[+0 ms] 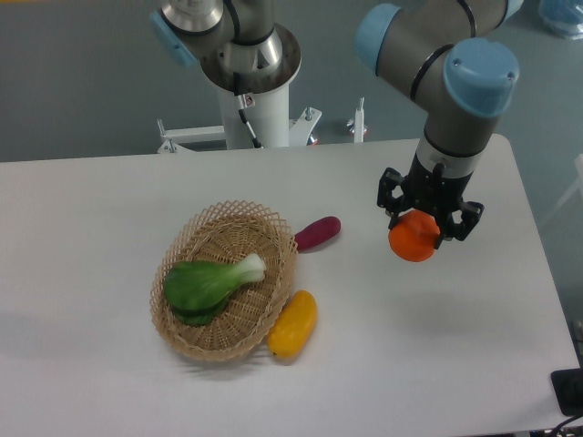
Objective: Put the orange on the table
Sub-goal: 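Hold the orange in the gripper and begin lowering it toward the table, then lower the held orange down onto the table surface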
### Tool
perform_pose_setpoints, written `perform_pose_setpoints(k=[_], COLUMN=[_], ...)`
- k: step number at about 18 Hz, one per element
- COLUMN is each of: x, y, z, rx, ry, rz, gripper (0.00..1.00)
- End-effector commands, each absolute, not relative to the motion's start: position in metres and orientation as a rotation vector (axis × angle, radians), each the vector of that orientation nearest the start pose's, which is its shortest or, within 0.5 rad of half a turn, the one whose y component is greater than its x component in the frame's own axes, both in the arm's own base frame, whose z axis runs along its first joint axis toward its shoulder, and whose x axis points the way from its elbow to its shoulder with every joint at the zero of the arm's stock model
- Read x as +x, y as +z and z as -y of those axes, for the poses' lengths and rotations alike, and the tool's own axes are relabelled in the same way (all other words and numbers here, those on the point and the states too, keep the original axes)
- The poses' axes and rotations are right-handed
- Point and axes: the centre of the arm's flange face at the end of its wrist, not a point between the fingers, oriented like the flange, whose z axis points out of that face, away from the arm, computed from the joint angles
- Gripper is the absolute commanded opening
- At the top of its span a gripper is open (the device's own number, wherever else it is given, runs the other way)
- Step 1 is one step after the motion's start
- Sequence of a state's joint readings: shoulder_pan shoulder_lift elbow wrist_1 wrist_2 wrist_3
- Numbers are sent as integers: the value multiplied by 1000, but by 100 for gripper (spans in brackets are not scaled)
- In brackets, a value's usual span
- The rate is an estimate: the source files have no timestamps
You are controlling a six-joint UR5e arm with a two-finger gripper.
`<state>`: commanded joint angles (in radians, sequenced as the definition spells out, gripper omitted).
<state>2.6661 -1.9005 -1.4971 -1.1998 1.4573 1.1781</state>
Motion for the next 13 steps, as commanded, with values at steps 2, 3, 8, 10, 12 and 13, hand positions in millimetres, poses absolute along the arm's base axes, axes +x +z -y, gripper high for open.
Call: perform_pose_setpoints(k=[2,3,8,10,12,13], x=[-497,-501,-490,-490,-492,-492], y=[365,354,296,284,280,274], z=[-419,-421,-417,-420,-422,-432], rx=[-2980,-2963,-2978,-2990,-2987,-2969], ry=[108,154,153,137,166,199], rz=[-130,-128,-124,-125,-95,-74], gripper=[59,60,60,59,59,59])
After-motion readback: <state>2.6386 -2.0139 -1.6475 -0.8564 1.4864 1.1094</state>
